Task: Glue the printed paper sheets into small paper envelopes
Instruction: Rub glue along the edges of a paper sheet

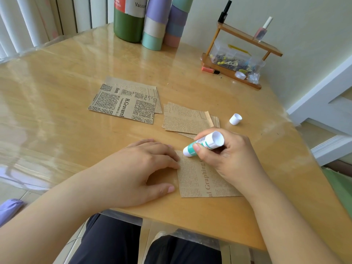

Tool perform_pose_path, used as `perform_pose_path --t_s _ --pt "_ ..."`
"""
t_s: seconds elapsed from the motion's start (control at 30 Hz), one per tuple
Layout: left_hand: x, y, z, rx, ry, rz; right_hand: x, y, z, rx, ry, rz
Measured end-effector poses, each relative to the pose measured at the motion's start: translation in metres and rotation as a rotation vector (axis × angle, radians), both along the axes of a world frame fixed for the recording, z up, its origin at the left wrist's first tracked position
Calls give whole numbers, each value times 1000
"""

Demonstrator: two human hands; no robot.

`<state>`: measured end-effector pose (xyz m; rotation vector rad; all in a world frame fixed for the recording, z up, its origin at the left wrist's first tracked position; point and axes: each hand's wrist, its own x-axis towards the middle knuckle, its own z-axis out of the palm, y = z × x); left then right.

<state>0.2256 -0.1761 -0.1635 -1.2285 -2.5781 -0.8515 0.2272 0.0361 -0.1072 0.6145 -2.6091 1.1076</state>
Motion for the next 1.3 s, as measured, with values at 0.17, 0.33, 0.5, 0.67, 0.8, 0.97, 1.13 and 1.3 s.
perform_pose_path --t_s 0.17,0.33,0.5,0.67,0.8,0.97,1.13,1.3 --pt "0 0 0 17 -11 -1 16 7 -2 9 -2 11" --pt "0 0 0 23 -16 -4 33 14 -1 1 -16 43" --pt "0 0 -1 15 -4 3 36 15 1 0 -26 71" --pt "2 -1 2 -10 9 40 23 5 -1 11 -20 45" --pt "2 0 3 -45 97 73 8 -5 -1 -5 -20 32" --pt "2 1 4 -66 122 67 -5 -14 2 -12 -53 68" --pt "2 1 5 -37 137 66 -7 -15 1 -12 -46 64" --pt "1 -1 7 46 112 90 5 -11 -2 -14 -35 60"
